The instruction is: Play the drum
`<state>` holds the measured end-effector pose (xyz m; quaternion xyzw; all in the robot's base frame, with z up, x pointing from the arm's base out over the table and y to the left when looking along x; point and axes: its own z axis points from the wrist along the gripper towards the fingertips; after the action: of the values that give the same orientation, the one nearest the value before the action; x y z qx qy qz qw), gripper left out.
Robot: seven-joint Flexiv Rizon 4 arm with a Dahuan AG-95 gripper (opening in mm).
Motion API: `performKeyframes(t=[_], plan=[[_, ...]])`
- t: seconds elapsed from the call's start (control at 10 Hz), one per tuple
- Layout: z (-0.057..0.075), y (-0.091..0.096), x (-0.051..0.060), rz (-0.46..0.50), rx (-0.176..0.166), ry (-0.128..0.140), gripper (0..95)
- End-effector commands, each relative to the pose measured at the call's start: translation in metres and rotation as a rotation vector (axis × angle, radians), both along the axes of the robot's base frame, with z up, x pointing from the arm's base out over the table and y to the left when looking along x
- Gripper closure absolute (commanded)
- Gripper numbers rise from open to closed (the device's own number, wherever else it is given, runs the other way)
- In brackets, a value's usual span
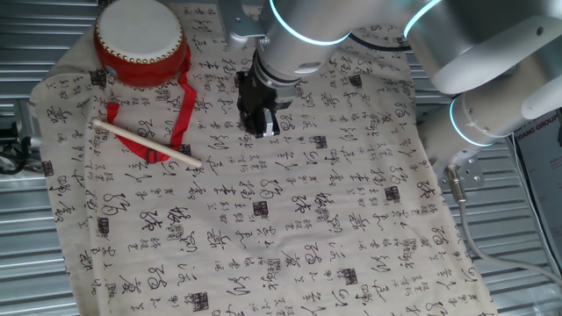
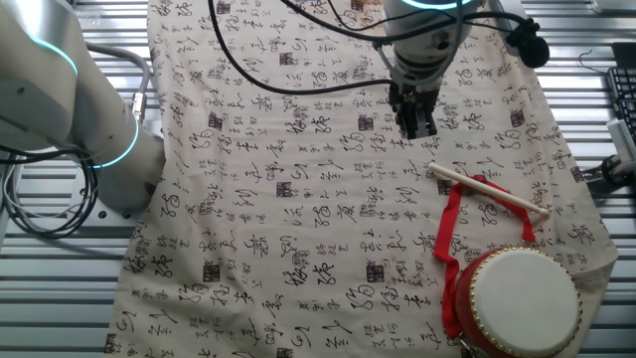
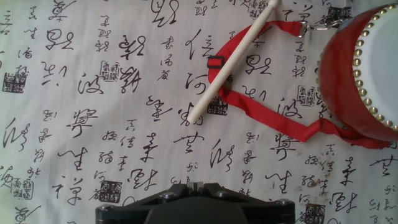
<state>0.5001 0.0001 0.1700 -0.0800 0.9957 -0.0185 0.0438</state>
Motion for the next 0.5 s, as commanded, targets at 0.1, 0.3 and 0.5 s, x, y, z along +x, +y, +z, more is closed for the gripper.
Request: performKeyframes(t=[0.1, 0.3, 0.5], plan=[[-0.0004, -0.0001, 0.0002, -0.002, 0.0, 0.0, 95.0], [-0.0006, -0.0002, 0.0003, -0.001, 0.0, 0.001, 95.0], [-0.0007, -0.0001, 0.0003, 0.003, 0.0, 0.001, 95.0]])
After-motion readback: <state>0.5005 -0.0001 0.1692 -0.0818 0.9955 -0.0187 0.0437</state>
